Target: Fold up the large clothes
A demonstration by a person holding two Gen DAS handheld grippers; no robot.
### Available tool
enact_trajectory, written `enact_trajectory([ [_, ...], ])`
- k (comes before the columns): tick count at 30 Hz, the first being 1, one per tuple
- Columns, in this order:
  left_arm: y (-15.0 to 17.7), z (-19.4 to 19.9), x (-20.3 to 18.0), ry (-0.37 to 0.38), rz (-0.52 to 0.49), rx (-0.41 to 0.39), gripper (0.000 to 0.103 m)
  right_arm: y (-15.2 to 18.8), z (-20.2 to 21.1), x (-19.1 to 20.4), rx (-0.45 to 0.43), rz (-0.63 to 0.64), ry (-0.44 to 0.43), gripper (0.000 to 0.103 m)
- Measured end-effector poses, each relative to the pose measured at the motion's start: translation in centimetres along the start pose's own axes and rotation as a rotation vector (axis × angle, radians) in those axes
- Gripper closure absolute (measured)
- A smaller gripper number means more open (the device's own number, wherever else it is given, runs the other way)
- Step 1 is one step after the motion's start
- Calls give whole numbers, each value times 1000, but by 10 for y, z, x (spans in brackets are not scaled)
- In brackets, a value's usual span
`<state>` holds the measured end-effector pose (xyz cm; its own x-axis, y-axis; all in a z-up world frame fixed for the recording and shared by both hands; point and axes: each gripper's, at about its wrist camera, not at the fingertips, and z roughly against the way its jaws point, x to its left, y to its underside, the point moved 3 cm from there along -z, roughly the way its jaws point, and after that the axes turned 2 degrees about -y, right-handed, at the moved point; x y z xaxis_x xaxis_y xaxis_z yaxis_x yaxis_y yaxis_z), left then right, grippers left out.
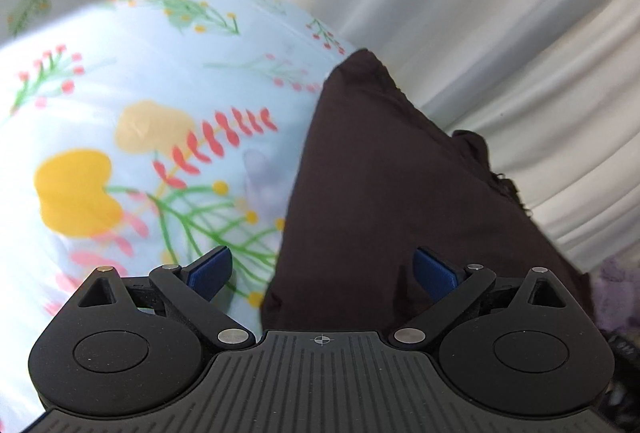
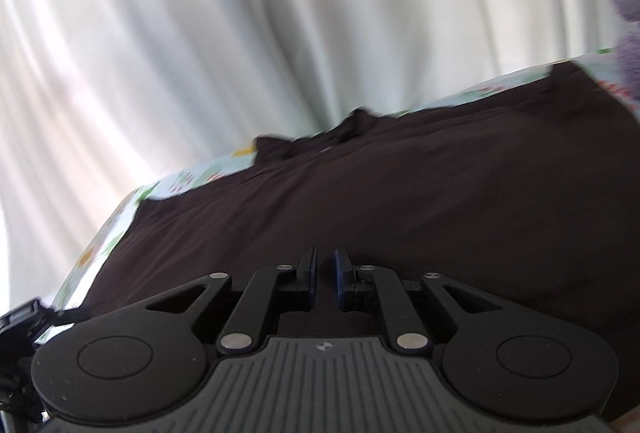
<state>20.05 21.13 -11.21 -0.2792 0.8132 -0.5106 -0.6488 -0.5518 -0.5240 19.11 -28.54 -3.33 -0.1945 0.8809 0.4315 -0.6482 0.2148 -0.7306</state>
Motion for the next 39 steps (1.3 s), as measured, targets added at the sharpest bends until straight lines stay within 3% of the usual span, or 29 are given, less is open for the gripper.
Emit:
enact_trajectory([
  [2,4,-5,4,46,60,19,6,3,-6,17,21,29,-22,94],
  [7,12,-22,16,99,165,91,27,16,-20,49,75,112,-51,94],
  [11,11,-25,17,116,192,86,32,26,-30,63,99,175,-33,94],
  [18,3,-8,14,160,244,54,53,28,-32,72,112,213,-9,95],
  [24,-10,18,-17,196,169,-13,57,7,-45,80,49,238,43,95],
  [27,-14,29,-32,222,135,-37,59,11,-65,70,75,239,83,96],
  [31,-18,42,-61,270,82,-67,61,23,-74,61,77,256,69,96],
  [39,-18,49,-151,390,-102,-88,61,23,-69,41,79,133,-19,97],
])
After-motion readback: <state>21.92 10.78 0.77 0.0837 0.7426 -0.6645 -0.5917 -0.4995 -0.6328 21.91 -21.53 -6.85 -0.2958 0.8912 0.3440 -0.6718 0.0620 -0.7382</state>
